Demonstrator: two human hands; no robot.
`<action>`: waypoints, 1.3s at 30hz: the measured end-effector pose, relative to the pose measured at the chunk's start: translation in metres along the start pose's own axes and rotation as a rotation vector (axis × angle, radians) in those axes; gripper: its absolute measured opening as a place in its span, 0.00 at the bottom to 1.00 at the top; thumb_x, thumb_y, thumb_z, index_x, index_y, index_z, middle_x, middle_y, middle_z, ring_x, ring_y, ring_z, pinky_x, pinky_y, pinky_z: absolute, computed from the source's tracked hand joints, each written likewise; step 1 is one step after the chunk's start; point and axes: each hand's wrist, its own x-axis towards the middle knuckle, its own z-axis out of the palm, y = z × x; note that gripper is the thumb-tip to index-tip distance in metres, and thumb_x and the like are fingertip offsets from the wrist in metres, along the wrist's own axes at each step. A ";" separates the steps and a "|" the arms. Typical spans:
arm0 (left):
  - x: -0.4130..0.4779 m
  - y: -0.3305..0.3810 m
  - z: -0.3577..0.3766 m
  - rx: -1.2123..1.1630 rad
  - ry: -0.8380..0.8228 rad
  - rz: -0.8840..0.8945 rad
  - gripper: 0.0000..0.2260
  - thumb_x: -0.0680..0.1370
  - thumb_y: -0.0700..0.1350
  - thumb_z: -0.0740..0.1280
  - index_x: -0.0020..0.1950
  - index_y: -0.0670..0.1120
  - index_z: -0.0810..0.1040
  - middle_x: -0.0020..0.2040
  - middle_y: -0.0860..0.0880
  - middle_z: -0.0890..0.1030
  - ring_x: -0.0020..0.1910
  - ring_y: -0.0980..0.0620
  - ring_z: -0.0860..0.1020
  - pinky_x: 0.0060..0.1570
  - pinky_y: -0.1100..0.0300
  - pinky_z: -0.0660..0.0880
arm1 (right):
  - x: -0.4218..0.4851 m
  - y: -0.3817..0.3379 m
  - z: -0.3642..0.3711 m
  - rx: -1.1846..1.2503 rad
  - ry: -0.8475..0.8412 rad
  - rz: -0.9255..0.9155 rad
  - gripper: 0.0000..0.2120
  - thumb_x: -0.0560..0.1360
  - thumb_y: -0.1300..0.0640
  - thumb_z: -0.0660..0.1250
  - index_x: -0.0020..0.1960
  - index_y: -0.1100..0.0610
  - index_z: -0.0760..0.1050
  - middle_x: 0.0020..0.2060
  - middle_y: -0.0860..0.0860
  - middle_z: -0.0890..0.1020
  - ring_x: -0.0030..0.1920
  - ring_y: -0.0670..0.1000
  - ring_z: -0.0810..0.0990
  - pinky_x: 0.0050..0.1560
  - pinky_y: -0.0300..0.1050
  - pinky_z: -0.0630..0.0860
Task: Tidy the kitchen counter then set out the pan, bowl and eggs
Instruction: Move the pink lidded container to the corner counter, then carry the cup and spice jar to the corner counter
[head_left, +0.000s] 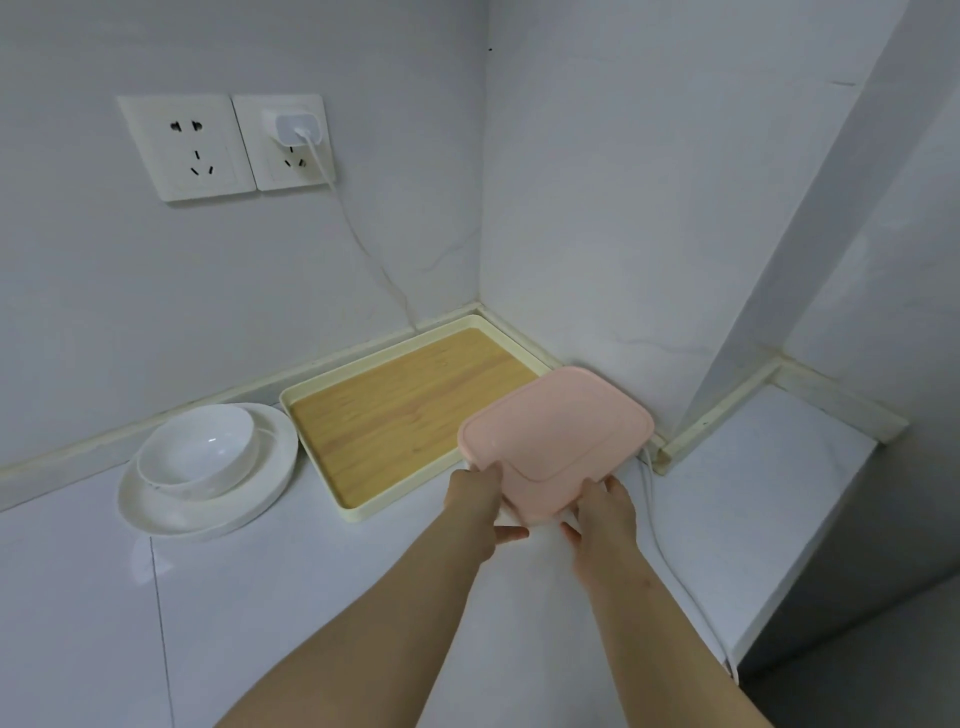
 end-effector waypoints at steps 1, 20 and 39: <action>-0.002 0.000 -0.004 -0.003 -0.025 -0.010 0.19 0.81 0.44 0.60 0.71 0.42 0.64 0.66 0.44 0.66 0.63 0.39 0.69 0.50 0.42 0.77 | -0.005 -0.002 0.001 0.016 -0.002 0.018 0.20 0.77 0.66 0.53 0.68 0.57 0.67 0.55 0.54 0.75 0.45 0.51 0.74 0.61 0.51 0.72; -0.149 0.053 -0.179 -0.072 0.317 0.576 0.05 0.79 0.42 0.61 0.46 0.48 0.75 0.46 0.50 0.78 0.46 0.52 0.77 0.51 0.56 0.74 | -0.153 0.012 0.132 -0.323 -0.573 -0.273 0.10 0.76 0.62 0.60 0.56 0.54 0.75 0.47 0.48 0.77 0.52 0.52 0.75 0.49 0.43 0.70; -0.446 -0.204 -0.441 -0.551 1.206 0.589 0.04 0.79 0.43 0.62 0.47 0.50 0.76 0.47 0.48 0.81 0.47 0.52 0.79 0.53 0.55 0.75 | -0.540 0.251 0.116 -0.771 -1.508 -0.002 0.07 0.78 0.59 0.60 0.45 0.50 0.74 0.45 0.49 0.79 0.48 0.49 0.78 0.50 0.44 0.75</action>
